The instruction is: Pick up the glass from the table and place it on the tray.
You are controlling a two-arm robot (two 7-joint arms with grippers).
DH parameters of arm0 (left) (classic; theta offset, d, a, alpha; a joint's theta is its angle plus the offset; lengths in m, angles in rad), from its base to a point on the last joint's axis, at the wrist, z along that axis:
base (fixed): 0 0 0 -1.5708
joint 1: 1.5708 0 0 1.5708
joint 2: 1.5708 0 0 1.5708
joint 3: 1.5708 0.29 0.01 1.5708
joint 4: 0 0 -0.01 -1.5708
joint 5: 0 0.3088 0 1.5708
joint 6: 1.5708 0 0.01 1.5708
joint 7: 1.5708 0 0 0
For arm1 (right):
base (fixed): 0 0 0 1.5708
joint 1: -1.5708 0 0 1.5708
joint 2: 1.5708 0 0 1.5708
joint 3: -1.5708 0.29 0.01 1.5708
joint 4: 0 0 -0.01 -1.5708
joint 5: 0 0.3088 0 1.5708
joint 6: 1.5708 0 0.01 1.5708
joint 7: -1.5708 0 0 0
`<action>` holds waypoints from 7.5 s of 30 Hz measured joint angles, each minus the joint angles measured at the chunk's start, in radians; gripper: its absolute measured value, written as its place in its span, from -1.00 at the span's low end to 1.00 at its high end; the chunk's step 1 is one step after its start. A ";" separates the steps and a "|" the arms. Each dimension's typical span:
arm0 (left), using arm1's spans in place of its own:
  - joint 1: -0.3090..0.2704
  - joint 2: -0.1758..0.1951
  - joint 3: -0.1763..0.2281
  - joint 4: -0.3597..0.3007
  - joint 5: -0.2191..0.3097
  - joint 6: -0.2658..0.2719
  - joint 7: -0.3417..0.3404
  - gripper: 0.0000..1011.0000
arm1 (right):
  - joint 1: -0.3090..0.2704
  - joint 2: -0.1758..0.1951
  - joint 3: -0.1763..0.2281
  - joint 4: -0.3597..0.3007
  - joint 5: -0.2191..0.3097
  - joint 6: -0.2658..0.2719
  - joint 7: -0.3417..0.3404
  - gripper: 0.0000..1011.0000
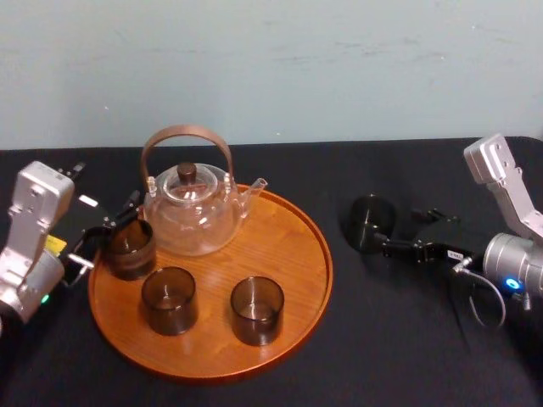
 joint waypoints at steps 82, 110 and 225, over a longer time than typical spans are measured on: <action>0.000 0.000 0.000 0.000 0.000 0.000 0.000 0.98 | 0.098 -0.077 -0.013 0.055 -0.066 -0.003 0.033 0.78; 0.000 0.000 0.000 0.000 0.000 0.000 0.000 0.98 | 0.181 -0.089 -0.139 -0.039 -0.044 -0.030 0.122 0.78; 0.000 0.000 0.000 0.000 0.000 0.000 0.000 0.98 | 0.043 0.030 -0.123 -0.090 0.029 -0.054 0.148 0.98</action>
